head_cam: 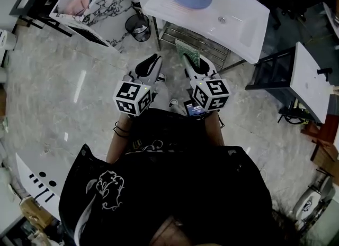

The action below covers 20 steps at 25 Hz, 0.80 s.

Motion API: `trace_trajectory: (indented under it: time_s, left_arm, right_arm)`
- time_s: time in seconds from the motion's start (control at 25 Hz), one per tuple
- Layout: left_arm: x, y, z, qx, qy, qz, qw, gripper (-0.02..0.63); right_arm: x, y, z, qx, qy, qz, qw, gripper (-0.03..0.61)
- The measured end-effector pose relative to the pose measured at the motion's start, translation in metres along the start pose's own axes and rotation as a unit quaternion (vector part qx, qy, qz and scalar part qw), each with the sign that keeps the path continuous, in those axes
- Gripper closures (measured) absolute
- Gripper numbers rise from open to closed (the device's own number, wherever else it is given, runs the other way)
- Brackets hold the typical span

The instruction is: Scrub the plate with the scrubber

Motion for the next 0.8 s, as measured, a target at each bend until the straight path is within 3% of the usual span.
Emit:
trace_trajectory:
  time_s: [0.32,0.8]
  left_arm:
    - [0.037,-0.012,0.005,0.006,0.010,0.009,0.9999,0.552]
    - [0.118,-0.105,0.037,0.009,0.025,-0.034,0.9991,0.552]
  right_arm:
    - [-0.003,-0.037,0.005,0.011,-0.002,-0.001,1.000,0.488]
    - [-0.053,-0.130,0.035,0.039,0.024,-0.042,0.998,0.488]
Point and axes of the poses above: the fingertips, and each gripper's own axes: y backward along the fingers, x to its left, z out of its top, the point moved 6 cm from there along y, backward along the fingers, and after that the axes turned 14 degrees about -z, right-handed, at the moved point
